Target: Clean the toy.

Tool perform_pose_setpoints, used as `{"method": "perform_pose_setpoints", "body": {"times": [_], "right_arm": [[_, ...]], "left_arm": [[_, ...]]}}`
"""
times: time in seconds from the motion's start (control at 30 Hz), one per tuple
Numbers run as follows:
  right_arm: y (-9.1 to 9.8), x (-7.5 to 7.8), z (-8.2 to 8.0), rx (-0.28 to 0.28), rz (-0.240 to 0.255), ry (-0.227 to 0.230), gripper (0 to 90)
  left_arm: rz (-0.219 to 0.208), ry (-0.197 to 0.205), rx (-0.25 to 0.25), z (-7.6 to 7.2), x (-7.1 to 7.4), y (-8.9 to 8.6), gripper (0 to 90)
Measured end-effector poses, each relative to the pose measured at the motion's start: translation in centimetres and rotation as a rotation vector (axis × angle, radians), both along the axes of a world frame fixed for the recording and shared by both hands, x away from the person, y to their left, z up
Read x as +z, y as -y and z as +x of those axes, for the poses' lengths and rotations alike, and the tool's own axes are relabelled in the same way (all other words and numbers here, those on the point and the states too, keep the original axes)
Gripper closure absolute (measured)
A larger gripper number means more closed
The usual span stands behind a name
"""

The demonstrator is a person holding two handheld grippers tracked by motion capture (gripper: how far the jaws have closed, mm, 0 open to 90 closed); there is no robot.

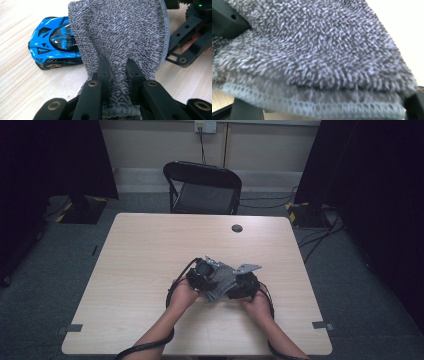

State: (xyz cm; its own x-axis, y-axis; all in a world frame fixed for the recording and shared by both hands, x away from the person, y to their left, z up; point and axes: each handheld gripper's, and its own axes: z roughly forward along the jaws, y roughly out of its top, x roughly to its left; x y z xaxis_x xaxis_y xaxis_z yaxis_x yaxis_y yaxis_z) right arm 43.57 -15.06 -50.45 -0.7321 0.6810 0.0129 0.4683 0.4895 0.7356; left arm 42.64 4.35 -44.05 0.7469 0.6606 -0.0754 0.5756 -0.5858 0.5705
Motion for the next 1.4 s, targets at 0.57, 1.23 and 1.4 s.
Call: {"method": "perform_pose_setpoints", "body": {"times": [0.57,1.23,1.4], "right_arm": [[0.0,0.0,0.0,0.000,0.000,0.000,21.7],[0.0,0.0,0.0,0.000,0.000,0.000,21.7],[0.0,0.0,0.0,0.000,0.000,0.000,21.7]], "left_arm": [[0.020,-0.022,0.061,2.2,-0.1,-1.7,77.3],[0.021,-0.047,0.198,4.2,-1.0,-5.0,76.7],[0.028,-0.056,0.228,4.5,-1.2,-6.0,76.7]]}}
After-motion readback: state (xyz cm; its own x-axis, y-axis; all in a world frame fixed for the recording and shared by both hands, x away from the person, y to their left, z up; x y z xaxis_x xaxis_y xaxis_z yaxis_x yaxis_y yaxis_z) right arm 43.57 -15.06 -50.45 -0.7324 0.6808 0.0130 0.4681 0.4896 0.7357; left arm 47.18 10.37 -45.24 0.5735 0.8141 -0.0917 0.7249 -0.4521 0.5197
